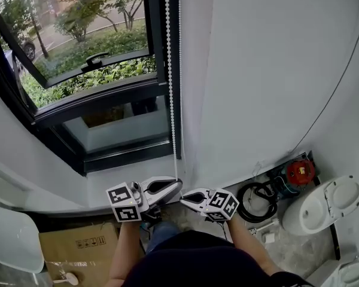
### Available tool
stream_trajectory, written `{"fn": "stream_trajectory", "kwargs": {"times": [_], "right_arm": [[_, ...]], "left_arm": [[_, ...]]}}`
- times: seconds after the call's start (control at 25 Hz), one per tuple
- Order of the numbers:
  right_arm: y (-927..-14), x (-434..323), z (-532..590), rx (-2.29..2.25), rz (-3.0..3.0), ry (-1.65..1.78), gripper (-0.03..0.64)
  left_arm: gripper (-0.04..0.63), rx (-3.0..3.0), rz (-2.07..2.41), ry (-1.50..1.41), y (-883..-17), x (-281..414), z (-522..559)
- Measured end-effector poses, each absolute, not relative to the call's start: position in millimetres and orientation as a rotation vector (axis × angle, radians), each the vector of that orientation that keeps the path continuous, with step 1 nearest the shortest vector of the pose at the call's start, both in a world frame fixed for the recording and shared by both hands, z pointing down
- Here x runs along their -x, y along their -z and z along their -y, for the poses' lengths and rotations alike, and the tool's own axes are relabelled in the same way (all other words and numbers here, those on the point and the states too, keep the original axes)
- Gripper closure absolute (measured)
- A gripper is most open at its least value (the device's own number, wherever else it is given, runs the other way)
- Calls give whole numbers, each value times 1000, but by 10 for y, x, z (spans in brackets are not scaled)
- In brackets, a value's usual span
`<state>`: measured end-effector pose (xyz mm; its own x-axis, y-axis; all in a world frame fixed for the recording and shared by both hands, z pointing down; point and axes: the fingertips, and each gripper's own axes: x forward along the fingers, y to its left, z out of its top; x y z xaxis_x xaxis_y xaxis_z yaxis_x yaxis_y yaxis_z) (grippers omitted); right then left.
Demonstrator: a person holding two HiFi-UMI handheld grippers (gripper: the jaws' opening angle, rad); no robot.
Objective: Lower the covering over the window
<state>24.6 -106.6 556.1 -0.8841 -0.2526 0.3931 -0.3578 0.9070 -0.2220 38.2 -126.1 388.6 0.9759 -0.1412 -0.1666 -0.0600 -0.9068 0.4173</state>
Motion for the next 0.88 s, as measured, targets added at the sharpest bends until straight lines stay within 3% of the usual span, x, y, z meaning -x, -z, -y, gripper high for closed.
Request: {"fn": "stream_trajectory", "kwargs": {"times": [0.88], "right_arm": [[-5831,-268,1252,-539,2612,-380,603]], "left_arm": [[583,-2668,238,235,-4343,-150,1590]]}}
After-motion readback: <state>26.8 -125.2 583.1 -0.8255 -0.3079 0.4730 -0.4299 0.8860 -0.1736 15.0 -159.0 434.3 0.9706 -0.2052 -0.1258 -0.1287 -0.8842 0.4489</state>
